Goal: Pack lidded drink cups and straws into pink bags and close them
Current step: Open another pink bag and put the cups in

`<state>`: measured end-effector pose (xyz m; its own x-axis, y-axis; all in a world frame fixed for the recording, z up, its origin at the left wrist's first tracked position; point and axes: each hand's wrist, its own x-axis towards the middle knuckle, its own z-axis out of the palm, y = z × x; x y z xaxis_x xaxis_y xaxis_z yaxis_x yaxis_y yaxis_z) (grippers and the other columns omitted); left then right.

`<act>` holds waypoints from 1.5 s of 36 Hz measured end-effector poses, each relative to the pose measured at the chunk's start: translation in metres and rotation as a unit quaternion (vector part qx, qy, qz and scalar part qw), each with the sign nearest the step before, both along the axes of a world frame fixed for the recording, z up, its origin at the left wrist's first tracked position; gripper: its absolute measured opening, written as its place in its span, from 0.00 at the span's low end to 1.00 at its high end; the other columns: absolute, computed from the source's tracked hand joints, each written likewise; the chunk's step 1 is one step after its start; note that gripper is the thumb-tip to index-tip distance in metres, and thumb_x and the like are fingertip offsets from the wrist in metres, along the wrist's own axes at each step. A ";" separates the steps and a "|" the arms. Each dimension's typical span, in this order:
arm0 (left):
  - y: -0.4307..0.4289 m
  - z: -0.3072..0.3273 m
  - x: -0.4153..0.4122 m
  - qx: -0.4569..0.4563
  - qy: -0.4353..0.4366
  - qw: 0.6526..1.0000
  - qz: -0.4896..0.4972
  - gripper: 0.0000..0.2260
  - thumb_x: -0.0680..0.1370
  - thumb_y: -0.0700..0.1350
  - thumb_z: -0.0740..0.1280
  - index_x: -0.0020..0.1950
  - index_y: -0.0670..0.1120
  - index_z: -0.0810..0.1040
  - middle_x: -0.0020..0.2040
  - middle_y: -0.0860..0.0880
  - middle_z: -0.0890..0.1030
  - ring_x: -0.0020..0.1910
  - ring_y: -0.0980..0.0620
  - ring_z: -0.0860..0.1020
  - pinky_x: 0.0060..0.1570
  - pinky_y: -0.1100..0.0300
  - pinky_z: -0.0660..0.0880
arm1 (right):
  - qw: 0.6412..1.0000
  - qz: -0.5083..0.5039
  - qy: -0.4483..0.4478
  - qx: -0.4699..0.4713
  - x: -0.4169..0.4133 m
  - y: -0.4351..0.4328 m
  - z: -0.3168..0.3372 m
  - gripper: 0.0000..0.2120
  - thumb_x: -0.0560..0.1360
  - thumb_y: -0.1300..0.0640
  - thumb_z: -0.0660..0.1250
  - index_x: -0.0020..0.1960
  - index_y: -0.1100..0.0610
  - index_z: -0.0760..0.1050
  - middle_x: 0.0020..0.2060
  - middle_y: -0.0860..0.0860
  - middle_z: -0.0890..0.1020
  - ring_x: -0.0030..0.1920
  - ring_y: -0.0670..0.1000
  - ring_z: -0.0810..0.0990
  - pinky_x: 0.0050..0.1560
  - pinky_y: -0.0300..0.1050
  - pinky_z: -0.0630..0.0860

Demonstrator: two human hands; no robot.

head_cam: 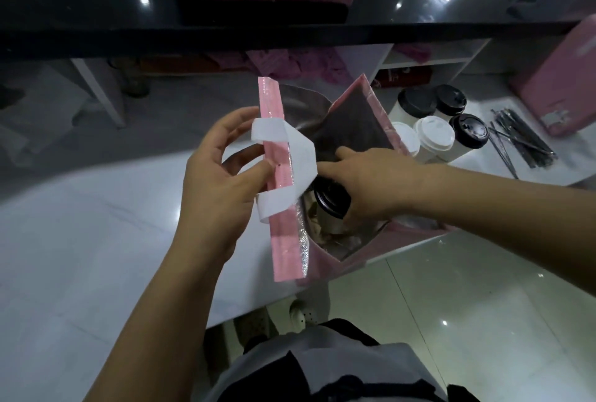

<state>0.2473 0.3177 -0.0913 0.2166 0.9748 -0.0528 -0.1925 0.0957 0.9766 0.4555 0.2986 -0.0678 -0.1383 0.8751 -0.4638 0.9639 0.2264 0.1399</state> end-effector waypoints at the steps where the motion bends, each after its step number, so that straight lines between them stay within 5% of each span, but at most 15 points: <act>1: 0.000 0.000 -0.001 0.001 0.003 1.000 0.002 0.24 0.75 0.34 0.73 0.63 0.59 0.79 0.59 0.61 0.81 0.54 0.59 0.83 0.38 0.66 0.80 | 1.000 -0.004 0.002 -0.009 0.002 0.000 -0.007 0.42 0.61 0.39 0.76 0.70 0.36 0.59 0.48 0.47 0.65 0.32 0.46 0.68 0.27 0.40 0.60; 9: -0.004 0.002 -0.006 0.004 -0.002 1.000 0.011 0.24 0.74 0.32 0.73 0.63 0.56 0.79 0.61 0.57 0.81 0.54 0.56 0.83 0.38 0.64 0.80 | 0.998 -0.017 0.041 -0.050 0.011 -0.005 -0.034 0.48 0.64 0.45 0.79 0.76 0.41 0.55 0.64 0.54 0.65 0.56 0.60 0.76 0.48 0.48 0.74; 16: -0.006 0.002 -0.011 0.002 0.005 1.000 0.010 0.23 0.74 0.34 0.73 0.62 0.57 0.80 0.61 0.58 0.81 0.54 0.55 0.83 0.39 0.63 0.81 | 0.989 -0.029 0.138 -0.044 0.025 -0.006 -0.027 0.39 0.68 0.52 0.76 0.75 0.42 0.63 0.55 0.46 0.66 0.50 0.52 0.75 0.36 0.36 0.66; 26: -0.010 0.000 -0.012 0.008 0.016 1.000 0.022 0.23 0.74 0.33 0.74 0.62 0.56 0.80 0.60 0.58 0.82 0.55 0.54 0.83 0.38 0.63 0.81 | 0.980 0.003 0.196 -0.027 0.026 -0.023 -0.029 0.35 0.66 0.50 0.77 0.70 0.41 0.70 0.46 0.35 0.64 0.50 0.43 0.67 0.37 0.27 0.59; 31: -0.015 0.001 -0.010 0.014 0.017 0.999 0.038 0.23 0.74 0.32 0.73 0.62 0.55 0.80 0.60 0.58 0.82 0.55 0.53 0.83 0.39 0.63 0.81 | 0.982 0.013 0.189 -0.026 0.025 -0.031 -0.033 0.35 0.67 0.48 0.77 0.71 0.43 0.70 0.51 0.43 0.66 0.52 0.46 0.70 0.39 0.26 0.59; 44: -0.024 0.007 -0.004 0.021 0.020 0.999 0.035 0.22 0.74 0.31 0.71 0.61 0.55 0.80 0.58 0.60 0.82 0.55 0.54 0.83 0.39 0.63 0.81 | 0.985 0.030 0.170 -0.025 0.021 -0.027 -0.052 0.36 0.63 0.45 0.77 0.70 0.44 0.73 0.46 0.40 0.63 0.45 0.46 0.67 0.34 0.29 0.56; 54: -0.030 0.007 0.001 0.044 0.031 0.998 0.040 0.21 0.74 0.33 0.73 0.58 0.57 0.81 0.56 0.61 0.83 0.54 0.56 0.83 0.40 0.63 0.81 | 0.986 0.025 0.162 -0.030 0.023 -0.028 -0.055 0.37 0.64 0.45 0.78 0.72 0.44 0.71 0.54 0.46 0.71 0.56 0.54 0.77 0.38 0.34 0.64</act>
